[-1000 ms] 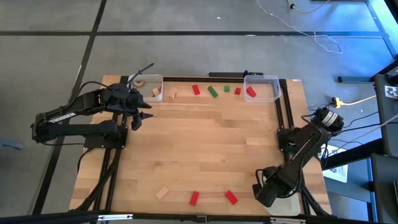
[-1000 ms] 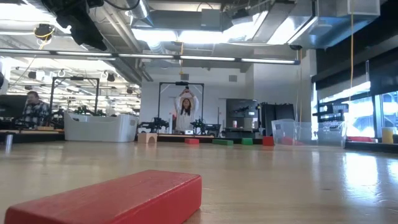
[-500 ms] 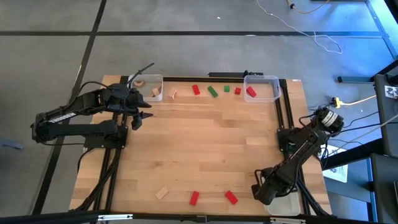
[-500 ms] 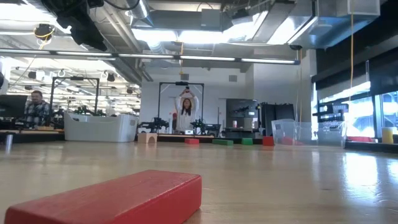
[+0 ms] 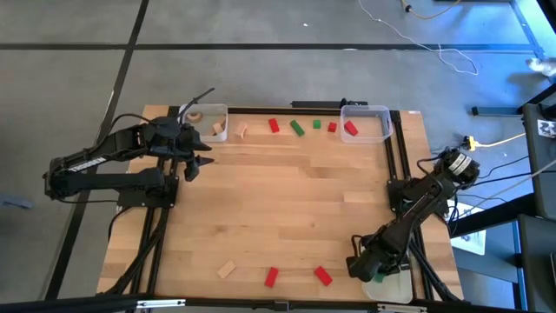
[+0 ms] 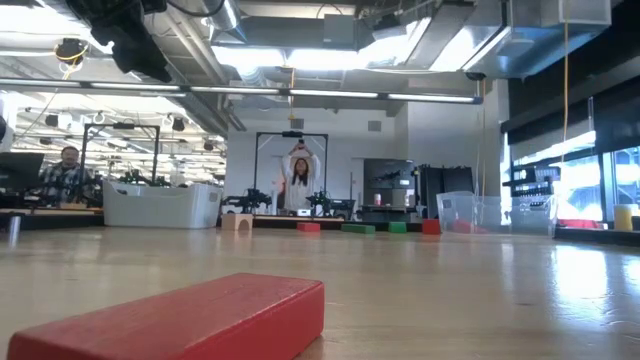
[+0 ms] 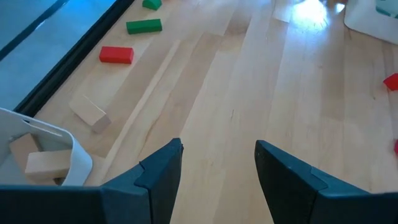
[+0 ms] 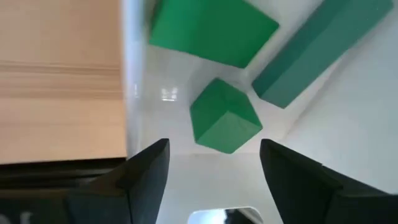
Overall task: Sort & place blocks by color
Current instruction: Put the light brown block into the gray bin
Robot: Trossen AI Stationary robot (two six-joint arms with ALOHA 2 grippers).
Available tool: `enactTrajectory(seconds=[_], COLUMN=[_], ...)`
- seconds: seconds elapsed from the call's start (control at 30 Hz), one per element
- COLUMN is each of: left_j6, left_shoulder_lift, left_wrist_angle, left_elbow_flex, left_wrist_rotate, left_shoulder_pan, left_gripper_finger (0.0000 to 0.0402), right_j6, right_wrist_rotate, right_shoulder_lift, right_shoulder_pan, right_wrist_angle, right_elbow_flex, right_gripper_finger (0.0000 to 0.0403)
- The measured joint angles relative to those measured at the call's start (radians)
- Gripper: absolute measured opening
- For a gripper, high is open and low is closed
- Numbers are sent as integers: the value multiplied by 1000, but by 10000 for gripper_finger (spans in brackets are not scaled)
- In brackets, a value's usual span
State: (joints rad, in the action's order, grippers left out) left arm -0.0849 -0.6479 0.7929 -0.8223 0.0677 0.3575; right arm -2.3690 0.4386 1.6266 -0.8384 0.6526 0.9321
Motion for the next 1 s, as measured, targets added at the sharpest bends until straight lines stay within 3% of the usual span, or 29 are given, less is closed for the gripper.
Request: enactTrajectory(seconds=[0.17,0.37,0.57,0.73,1.0], left_j6=[-17,-17,-17,-27,-89], left_shoulder_lift=[0,0,0,0,0], left_wrist_angle=[42,86,89,89,89], left_elbow_flex=[0,0,0,0,0], left_wrist_rotate=[0,1,12,92,232], left_shoulder_pan=[0,0,0,0,-2], left_gripper_finger=[195,195,195,195,195], right_j6=[21,76,78,81,261], right_wrist_rotate=[-147,-301,-340,-373,-709], right_shoulder_lift=[-50,-80,-84,-84,-84], right_shoulder_pan=[25,52,60,76,126], right_wrist_angle=[45,227,458,643,810], right_elbow_flex=[30,140,268,388,539], right_gripper_finger=[252,254,254,255,255])
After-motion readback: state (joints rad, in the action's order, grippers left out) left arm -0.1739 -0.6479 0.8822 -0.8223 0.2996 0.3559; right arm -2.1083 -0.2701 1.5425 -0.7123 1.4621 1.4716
